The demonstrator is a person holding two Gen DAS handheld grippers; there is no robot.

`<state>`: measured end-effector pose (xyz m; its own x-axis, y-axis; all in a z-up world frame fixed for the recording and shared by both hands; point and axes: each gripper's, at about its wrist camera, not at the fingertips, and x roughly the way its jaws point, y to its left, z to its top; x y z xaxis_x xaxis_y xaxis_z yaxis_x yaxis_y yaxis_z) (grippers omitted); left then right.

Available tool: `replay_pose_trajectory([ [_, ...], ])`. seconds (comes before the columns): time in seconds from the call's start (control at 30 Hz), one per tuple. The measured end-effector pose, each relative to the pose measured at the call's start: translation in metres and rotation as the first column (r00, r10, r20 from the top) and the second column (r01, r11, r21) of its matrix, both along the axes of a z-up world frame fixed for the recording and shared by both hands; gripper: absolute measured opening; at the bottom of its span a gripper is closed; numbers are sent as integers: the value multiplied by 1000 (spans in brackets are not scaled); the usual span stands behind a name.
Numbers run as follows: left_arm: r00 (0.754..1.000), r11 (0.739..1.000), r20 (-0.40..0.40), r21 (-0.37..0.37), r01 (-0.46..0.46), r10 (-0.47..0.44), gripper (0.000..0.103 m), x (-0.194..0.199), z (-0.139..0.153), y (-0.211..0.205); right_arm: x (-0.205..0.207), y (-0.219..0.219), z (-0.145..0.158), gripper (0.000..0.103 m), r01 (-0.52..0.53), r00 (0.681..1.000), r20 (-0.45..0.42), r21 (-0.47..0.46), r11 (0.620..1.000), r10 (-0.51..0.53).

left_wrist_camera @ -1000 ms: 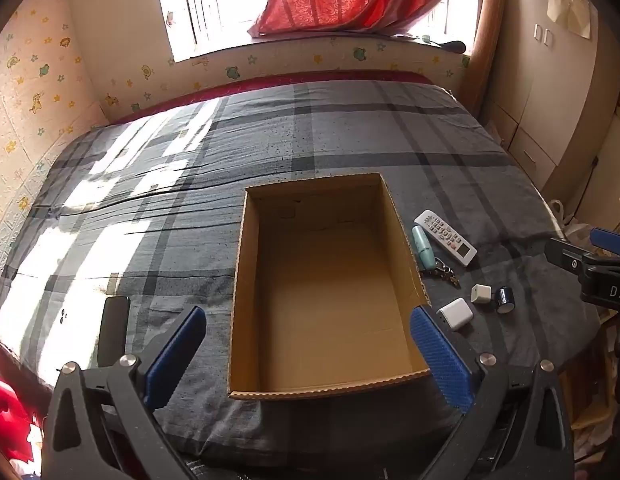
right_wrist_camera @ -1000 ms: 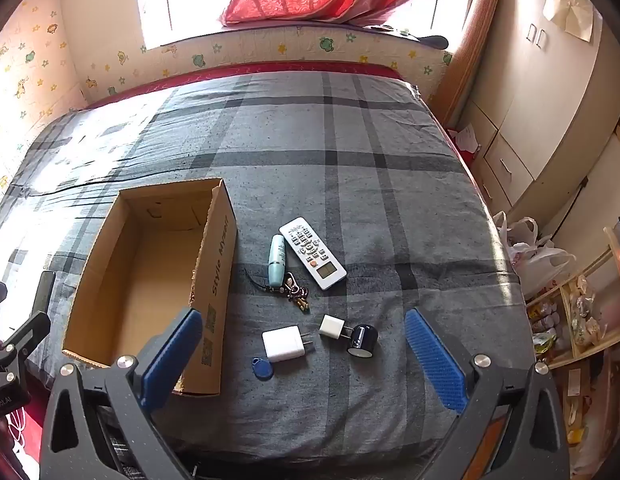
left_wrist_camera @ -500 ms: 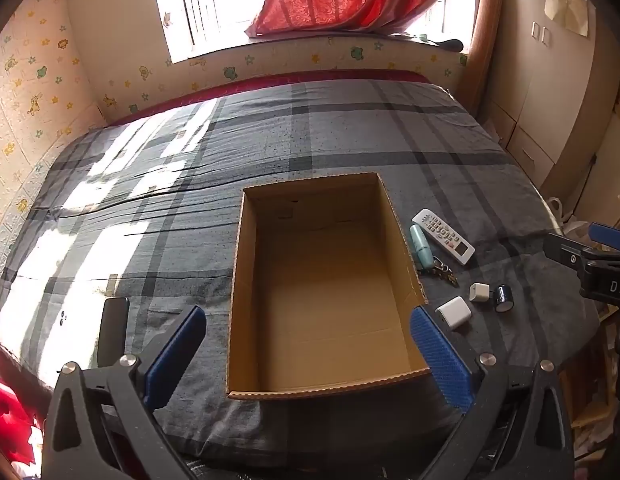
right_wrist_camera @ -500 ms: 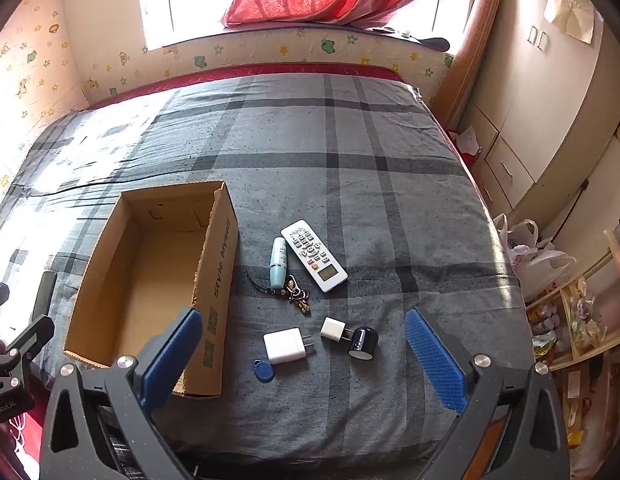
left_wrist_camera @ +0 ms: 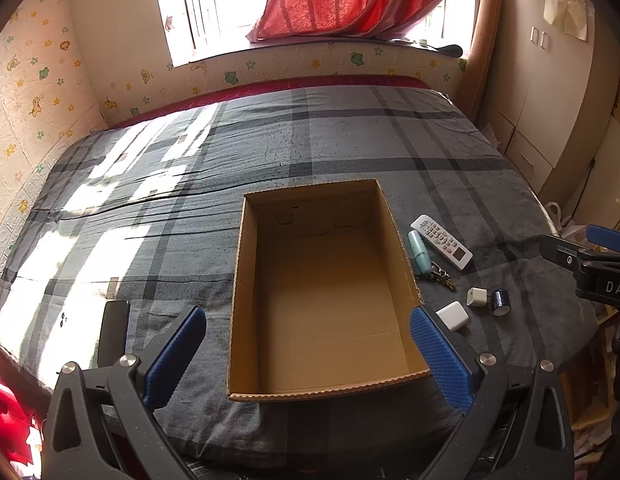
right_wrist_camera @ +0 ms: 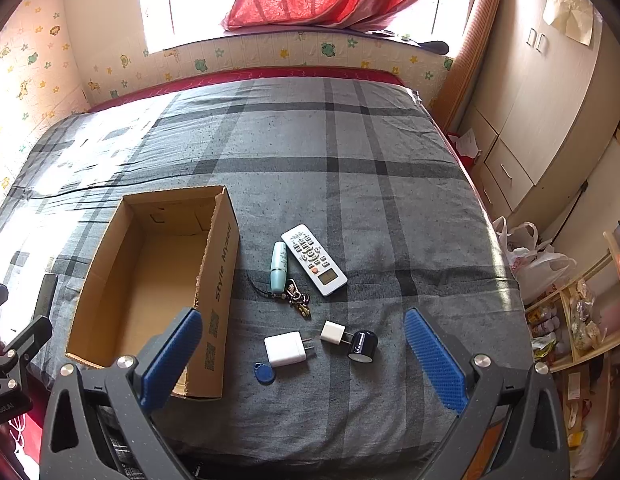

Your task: Organize rigid objects

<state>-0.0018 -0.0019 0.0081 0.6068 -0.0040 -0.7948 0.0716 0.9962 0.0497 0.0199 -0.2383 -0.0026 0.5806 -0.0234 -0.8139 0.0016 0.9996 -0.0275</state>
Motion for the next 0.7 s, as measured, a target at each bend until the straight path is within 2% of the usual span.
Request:
replay_pose_trajectory([
  [0.7,1000,1000,8,1,2,-2,103,-1,0,-1,-2,-1,2,103,-1,1000,6,-2,1000,1],
])
